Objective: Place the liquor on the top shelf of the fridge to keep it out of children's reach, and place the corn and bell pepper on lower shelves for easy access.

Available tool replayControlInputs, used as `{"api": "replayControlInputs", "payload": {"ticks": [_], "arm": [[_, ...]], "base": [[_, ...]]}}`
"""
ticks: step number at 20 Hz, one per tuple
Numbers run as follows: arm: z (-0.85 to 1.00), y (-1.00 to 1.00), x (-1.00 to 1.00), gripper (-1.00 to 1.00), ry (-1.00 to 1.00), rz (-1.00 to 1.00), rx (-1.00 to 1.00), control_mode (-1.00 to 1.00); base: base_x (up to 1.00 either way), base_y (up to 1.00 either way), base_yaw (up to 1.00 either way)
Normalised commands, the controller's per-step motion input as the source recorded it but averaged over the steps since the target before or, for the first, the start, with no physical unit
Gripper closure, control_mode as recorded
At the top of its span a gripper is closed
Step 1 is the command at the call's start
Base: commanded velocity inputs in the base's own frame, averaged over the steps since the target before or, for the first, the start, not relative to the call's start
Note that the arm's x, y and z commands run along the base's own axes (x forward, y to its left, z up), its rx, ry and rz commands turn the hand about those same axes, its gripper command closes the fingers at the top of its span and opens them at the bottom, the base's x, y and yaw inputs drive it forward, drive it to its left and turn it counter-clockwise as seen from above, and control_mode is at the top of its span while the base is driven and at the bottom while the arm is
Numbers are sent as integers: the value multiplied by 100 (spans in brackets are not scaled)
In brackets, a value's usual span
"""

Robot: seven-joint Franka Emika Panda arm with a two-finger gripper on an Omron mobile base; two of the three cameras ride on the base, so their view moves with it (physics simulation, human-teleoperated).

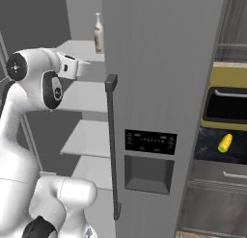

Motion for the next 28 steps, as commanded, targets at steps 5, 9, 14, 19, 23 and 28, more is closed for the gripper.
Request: {"api": "replayControlInputs", "payload": {"ticks": [5, 9, 14, 19, 23, 28], "arm": [[0, 1, -89, -100, 7, 43, -9, -100], [0, 16, -87, -100, 1, 33, -6, -100], [0, 20, -48, -100, 8, 7, -11, -100], [0, 20, -15, -100, 28, -13, -22, -100], [0, -4, -14, -100, 22, -17, -14, -100], [-3, -31, -37, -100, 8, -12, -4, -100]], "base": [[0, 0, 0], [0, 0, 0], [0, 0, 0], [0, 0, 0], [0, 0, 0], [0, 0, 0]]}}
